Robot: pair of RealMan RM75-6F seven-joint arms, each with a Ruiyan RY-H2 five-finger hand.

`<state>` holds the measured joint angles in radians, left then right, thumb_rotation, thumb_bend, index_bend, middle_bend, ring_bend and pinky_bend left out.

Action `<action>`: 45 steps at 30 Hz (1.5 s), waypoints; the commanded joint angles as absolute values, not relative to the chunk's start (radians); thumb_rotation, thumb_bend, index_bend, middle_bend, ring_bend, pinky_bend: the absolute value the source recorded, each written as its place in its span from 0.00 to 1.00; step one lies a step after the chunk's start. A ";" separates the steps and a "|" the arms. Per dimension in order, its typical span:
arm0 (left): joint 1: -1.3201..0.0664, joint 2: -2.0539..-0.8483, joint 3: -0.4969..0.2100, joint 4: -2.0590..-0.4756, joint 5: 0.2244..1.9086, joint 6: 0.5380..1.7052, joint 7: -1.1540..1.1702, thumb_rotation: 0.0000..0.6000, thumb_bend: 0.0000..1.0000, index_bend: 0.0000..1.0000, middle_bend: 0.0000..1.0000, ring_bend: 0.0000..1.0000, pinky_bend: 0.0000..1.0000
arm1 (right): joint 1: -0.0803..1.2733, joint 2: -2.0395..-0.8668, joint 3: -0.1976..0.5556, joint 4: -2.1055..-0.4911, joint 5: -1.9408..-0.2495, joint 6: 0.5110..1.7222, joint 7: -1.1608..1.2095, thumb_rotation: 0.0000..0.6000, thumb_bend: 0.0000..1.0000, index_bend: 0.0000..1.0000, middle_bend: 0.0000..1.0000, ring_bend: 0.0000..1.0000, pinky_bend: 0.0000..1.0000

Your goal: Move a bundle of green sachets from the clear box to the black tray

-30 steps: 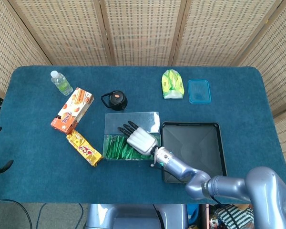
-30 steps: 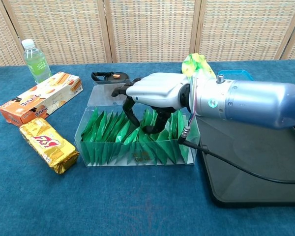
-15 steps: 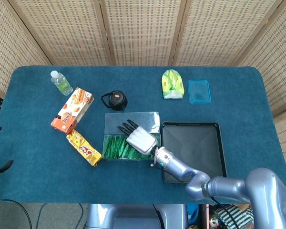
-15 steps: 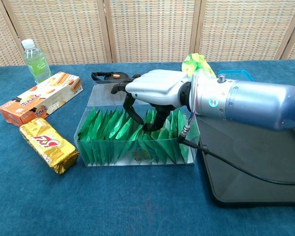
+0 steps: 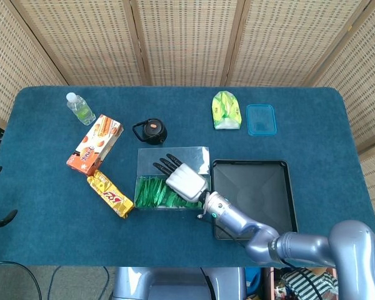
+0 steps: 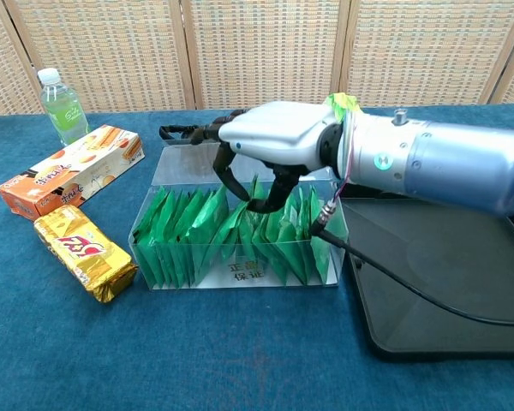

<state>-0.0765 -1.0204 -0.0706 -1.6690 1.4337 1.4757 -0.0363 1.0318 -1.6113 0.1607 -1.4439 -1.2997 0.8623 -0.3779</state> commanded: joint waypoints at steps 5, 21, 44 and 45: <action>-0.072 -1.018 -0.069 -1.670 1.443 1.487 -0.045 1.00 0.23 0.00 0.00 0.00 0.00 | 0.999 -1.505 0.170 -1.561 -1.315 0.911 -0.420 1.00 0.54 0.67 0.14 0.00 0.02; -0.054 -1.011 -0.056 -1.680 1.494 1.535 -0.054 1.00 0.23 0.00 0.00 0.00 0.00 | 0.899 -1.223 0.176 -1.852 -1.365 1.026 -0.481 1.00 0.54 0.67 0.14 0.00 0.02; -0.044 -1.014 -0.041 -1.693 1.532 1.555 -0.031 1.00 0.23 0.00 0.00 0.00 0.00 | 0.632 -1.035 -0.026 -1.775 -1.654 1.179 -0.249 1.00 0.55 0.59 0.12 0.00 0.04; -0.044 -1.015 -0.040 -1.694 1.531 1.555 -0.029 1.00 0.23 0.00 0.00 0.00 0.00 | 0.625 -1.031 -0.028 -1.767 -1.648 1.177 -0.266 1.00 0.55 0.44 0.08 0.00 0.04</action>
<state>-0.0437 -1.0142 -0.0408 -1.6933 1.5313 1.5551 -0.0305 0.6461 -1.0301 -0.0144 -1.7930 -1.6396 1.1687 -0.2552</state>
